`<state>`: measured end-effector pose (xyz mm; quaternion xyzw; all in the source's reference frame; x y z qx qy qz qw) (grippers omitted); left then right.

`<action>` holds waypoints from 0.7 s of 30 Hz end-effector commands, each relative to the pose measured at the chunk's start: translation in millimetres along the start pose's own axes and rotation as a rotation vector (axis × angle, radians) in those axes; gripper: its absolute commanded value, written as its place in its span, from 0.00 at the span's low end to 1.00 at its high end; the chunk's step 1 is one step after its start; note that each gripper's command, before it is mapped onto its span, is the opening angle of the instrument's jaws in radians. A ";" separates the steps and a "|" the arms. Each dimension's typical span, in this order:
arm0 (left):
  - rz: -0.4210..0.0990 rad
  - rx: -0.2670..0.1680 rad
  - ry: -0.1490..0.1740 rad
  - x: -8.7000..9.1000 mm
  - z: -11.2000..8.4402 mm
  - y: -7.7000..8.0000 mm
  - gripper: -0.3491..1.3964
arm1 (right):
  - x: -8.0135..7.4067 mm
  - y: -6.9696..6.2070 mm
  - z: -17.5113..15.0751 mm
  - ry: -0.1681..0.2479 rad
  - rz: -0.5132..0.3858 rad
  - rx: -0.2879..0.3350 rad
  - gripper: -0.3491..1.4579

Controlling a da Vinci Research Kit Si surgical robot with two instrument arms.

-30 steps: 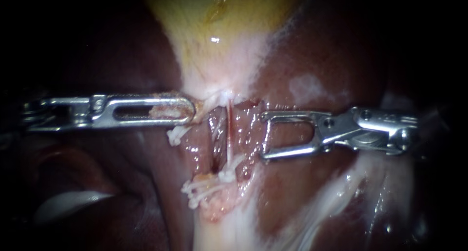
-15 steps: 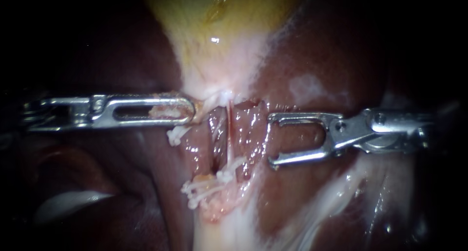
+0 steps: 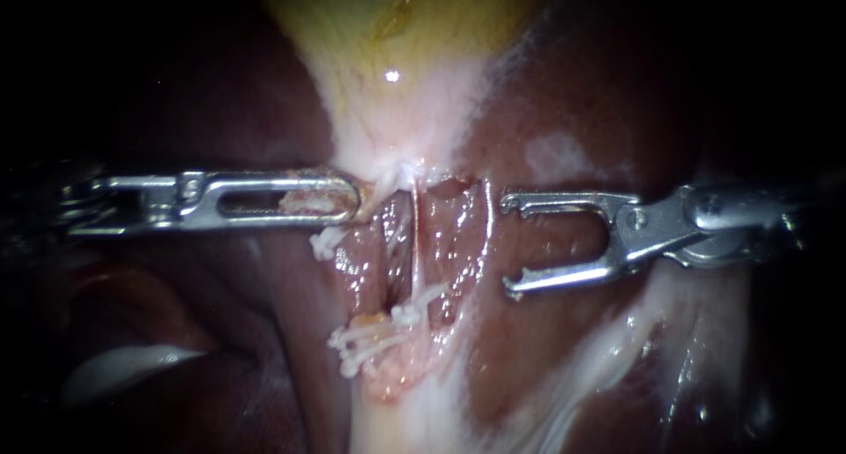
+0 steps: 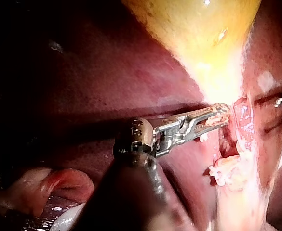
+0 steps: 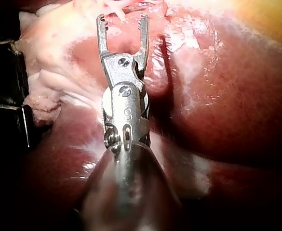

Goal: Going back first clip right tube

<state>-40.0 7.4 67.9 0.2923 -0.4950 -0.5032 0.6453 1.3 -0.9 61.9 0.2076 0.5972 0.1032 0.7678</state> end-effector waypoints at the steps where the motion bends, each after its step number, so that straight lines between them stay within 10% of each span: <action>1: 0.000 -0.003 0.000 0.0 0.3 0.1 0.00 | 0.0 0.0 0.1 0.000 0.000 0.000 0.47; 21: 0.010 -0.025 0.017 1.0 3.5 2.0 0.00 | 0.2 -0.3 0.1 0.000 0.001 0.000 0.47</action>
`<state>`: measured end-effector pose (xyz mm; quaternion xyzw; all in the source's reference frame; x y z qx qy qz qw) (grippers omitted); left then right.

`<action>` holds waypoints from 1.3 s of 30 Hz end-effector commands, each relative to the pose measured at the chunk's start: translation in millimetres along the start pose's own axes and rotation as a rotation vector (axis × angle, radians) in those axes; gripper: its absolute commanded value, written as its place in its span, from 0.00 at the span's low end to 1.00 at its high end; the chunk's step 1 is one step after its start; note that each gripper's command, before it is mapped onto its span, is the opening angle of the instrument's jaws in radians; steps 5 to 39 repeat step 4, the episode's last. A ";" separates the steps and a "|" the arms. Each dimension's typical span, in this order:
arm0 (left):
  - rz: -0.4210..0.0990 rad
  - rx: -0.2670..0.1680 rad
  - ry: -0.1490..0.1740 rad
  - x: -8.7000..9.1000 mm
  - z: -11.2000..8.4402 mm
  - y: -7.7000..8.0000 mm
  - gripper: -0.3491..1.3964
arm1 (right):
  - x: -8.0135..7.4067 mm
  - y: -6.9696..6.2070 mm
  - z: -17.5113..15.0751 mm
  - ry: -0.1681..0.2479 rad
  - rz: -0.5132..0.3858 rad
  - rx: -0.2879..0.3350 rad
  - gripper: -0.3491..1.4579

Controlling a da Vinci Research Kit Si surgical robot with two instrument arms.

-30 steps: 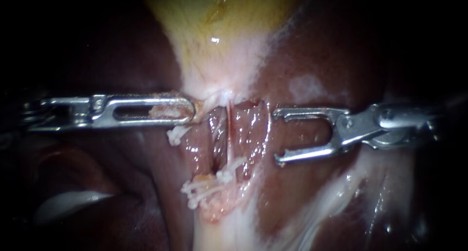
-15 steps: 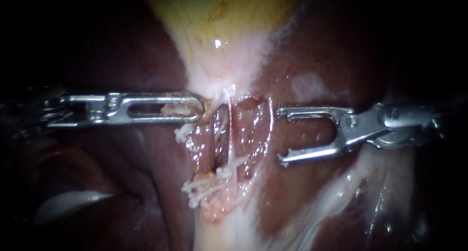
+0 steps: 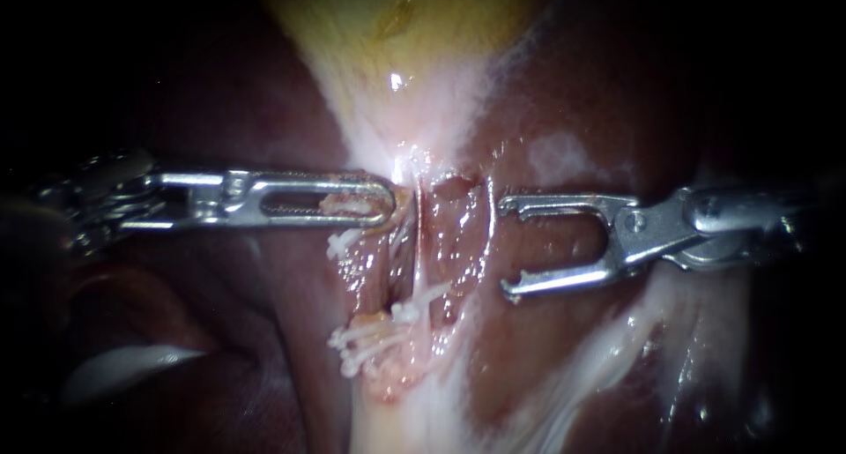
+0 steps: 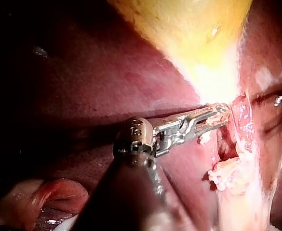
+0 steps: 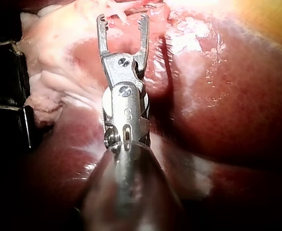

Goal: Going back first clip right tube

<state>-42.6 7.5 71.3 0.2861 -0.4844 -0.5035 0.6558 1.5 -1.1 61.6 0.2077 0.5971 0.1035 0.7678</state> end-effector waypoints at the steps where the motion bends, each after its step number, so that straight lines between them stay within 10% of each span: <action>1: 0.000 -0.001 0.002 0.0 -0.1 0.0 0.00 | 0.0 0.0 0.0 0.000 0.000 0.000 0.47; 39: 0.000 -0.001 0.002 0.0 -0.1 0.0 0.00 | 0.1 0.0 0.0 0.000 0.000 0.000 0.47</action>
